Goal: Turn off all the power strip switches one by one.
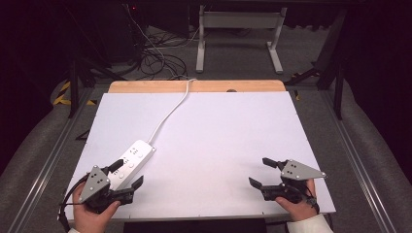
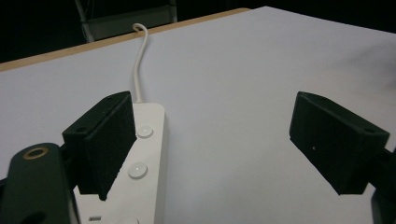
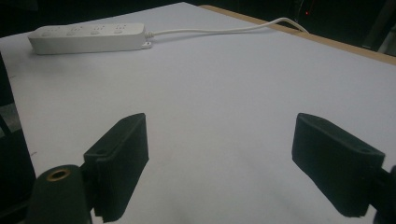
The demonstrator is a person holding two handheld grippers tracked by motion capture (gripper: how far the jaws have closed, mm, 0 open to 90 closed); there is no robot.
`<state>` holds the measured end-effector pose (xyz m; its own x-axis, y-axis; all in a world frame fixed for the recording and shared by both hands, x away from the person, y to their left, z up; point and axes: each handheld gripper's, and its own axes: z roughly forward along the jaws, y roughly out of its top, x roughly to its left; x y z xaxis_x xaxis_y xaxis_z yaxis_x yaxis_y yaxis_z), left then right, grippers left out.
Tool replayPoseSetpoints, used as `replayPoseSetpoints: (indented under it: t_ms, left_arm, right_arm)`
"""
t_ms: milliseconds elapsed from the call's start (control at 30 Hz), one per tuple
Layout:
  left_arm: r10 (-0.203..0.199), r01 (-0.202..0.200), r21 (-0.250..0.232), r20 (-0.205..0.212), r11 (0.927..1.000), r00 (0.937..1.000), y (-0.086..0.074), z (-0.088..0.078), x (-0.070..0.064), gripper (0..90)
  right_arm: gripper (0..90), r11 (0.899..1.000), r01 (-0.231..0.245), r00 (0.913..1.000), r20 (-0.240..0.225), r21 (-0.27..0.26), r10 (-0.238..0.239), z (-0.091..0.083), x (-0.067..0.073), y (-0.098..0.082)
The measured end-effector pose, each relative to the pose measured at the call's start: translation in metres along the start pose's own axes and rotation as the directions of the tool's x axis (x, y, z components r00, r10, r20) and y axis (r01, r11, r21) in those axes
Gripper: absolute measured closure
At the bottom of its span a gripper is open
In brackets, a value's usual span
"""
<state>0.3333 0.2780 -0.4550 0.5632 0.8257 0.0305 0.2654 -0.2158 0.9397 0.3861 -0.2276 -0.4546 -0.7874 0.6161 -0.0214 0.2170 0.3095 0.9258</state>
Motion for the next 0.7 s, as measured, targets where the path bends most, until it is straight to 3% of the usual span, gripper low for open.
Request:
replayPoseSetpoints:
  t_ms: [200, 400, 500, 700]
  left_arm:
    - [-0.016, 0.016, -0.002, 0.014, 0.9999, 0.9998, 0.002, -0.001, 0.0, 14.3]
    - [-0.003, 0.003, 0.005, 0.039, 1.0, 0.9992, 0.004, -0.003, 0.0, 12.7]
    - [-0.012, 0.012, 0.004, 0.037, 0.9999, 0.9992, 0.005, -0.005, 0.001, 14.4]
    - [0.012, -0.012, 0.02, 0.027, 0.9997, 0.9996, 0.01, -0.009, 0.002, 21.1]
  right_arm:
    - [19.4, 1.0, -0.001, 1.0, 0.0, 0.008, 0.001, 0.002, 0.0, -0.001]
    - [19.4, 1.0, -0.003, 1.0, -0.002, 0.009, 0.003, 0.003, 0.0, -0.001]
    - [19.4, 1.0, -0.003, 1.0, -0.002, 0.011, 0.003, 0.003, 0.001, -0.001]
    - [19.4, 1.0, -0.001, 1.0, -0.003, 0.011, 0.001, 0.004, 0.001, -0.001]
